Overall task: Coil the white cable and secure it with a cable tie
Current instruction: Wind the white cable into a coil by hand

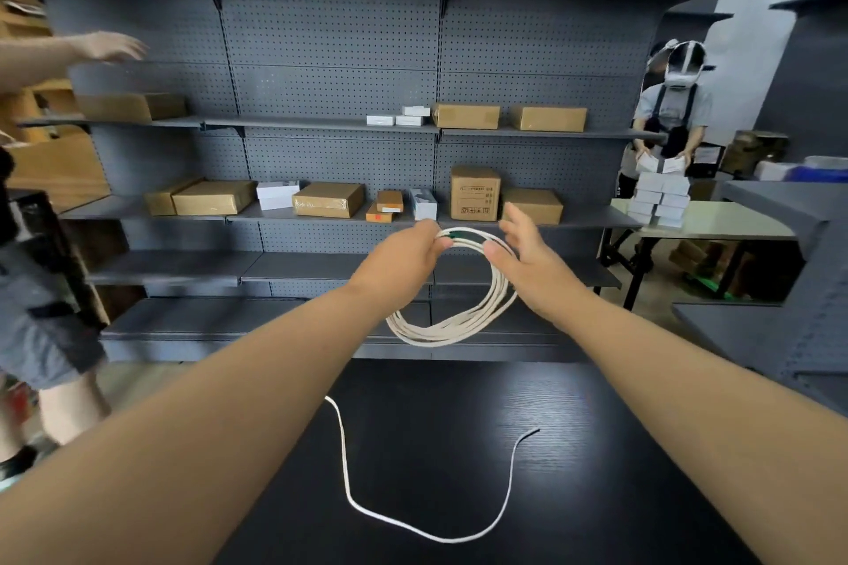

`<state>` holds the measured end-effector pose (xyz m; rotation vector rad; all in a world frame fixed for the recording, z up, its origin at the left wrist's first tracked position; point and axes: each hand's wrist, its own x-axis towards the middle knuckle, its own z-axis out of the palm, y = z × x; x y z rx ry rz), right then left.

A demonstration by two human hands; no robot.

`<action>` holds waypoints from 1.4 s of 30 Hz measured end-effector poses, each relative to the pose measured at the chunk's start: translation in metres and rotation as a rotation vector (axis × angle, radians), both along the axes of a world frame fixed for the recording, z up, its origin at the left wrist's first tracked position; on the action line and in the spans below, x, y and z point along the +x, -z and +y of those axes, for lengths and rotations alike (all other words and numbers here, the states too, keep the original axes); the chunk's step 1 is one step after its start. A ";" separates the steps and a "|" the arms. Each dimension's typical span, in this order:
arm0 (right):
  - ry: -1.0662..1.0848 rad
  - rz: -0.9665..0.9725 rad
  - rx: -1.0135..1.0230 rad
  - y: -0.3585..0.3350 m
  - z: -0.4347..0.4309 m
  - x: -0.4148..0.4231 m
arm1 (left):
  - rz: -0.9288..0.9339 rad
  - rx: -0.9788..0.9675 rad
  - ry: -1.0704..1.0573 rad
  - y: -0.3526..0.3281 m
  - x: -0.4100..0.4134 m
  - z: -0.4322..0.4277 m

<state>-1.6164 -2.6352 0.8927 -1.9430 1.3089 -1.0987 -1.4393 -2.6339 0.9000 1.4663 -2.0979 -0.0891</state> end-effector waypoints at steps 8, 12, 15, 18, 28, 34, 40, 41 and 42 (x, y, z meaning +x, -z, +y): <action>-0.096 0.278 0.006 -0.006 0.009 0.009 | -0.135 0.040 0.080 0.001 -0.003 0.003; -0.059 0.305 -0.057 -0.001 0.009 0.010 | -0.113 0.060 0.133 0.004 0.000 0.003; -0.022 0.360 -0.087 0.000 0.009 0.009 | -0.110 0.075 0.153 0.005 -0.001 0.004; 0.026 0.368 -0.132 0.000 0.008 0.010 | -0.035 0.103 0.176 0.006 -0.002 0.005; 0.158 0.211 -0.167 -0.008 0.004 -0.007 | 0.394 0.375 0.139 0.025 0.022 0.001; 0.242 0.072 -0.236 -0.009 0.001 -0.009 | 0.612 0.369 0.141 0.039 0.022 -0.003; 0.369 -0.105 -0.247 -0.001 0.001 -0.006 | 0.842 0.293 0.072 0.048 -0.003 0.003; 0.384 -0.142 -0.239 0.000 0.002 -0.005 | 0.910 0.287 0.055 0.049 -0.008 0.004; 0.401 -0.183 -0.230 0.001 0.003 -0.002 | 0.988 0.279 0.045 0.049 -0.013 0.005</action>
